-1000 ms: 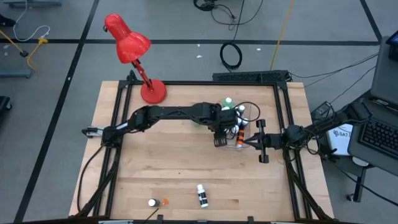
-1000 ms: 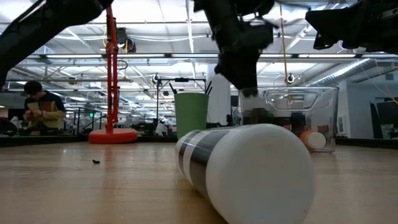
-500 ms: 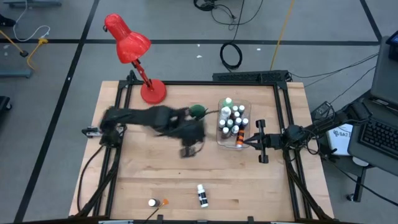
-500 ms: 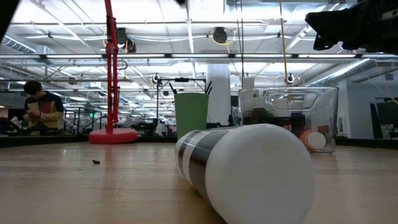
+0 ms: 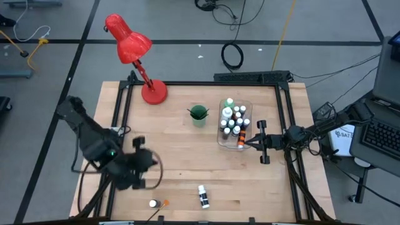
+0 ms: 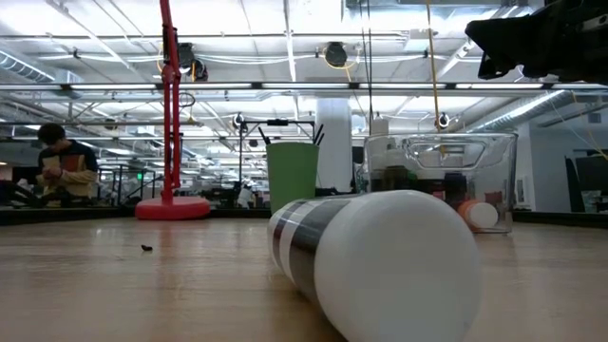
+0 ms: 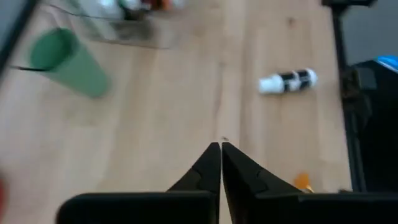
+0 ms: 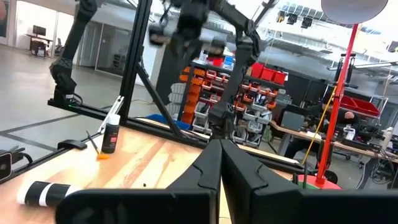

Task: Pick & Place Paint Supplies
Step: Put the black paint bottle into the transparent bin

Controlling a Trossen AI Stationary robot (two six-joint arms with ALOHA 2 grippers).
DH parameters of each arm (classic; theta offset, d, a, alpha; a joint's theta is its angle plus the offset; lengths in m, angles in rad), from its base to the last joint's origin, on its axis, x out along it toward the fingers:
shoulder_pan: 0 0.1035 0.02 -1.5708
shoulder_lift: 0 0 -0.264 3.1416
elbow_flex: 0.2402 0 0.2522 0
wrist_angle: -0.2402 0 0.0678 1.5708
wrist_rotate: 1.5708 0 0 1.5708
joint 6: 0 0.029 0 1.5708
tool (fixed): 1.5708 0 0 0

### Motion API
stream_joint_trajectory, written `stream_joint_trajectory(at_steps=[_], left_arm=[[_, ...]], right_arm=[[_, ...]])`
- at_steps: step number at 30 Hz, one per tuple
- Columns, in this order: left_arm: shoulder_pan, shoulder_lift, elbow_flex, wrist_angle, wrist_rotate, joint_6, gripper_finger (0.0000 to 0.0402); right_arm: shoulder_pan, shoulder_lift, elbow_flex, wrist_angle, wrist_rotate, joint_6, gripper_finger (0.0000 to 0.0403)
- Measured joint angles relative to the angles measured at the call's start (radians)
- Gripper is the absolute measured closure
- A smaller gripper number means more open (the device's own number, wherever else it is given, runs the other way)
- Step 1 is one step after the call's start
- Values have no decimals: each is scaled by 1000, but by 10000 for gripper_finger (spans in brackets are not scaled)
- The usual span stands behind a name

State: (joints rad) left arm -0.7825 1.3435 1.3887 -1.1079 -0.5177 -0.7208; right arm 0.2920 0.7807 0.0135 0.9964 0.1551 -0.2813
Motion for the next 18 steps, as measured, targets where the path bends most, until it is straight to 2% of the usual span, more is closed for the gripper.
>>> stream_joint_trajectory(at_steps=[4, 7, 9, 11, 15, 18], left_arm=[[-151, -31, -240, 302, 15, 26, 398], [-278, -24, -408, 600, 10, 87, 395], [-340, -21, -502, 809, -48, 119, 396], [-383, -21, -569, 959, -150, 118, 399], [-400, -21, -647, 1069, -272, 45, 390], [-379, -21, -673, 1063, -256, -30, 368]], right_arm=[[0, 0, 0, 1, 0, 0, 398], [0, 0, 0, 1, 0, 0, 399], [0, 0, 0, 1, 0, 5, 398], [0, 0, 0, 1, 0, 21, 399], [0, 0, 0, 0, 0, 37, 399], [0, 0, 0, -1, 0, 36, 399]])
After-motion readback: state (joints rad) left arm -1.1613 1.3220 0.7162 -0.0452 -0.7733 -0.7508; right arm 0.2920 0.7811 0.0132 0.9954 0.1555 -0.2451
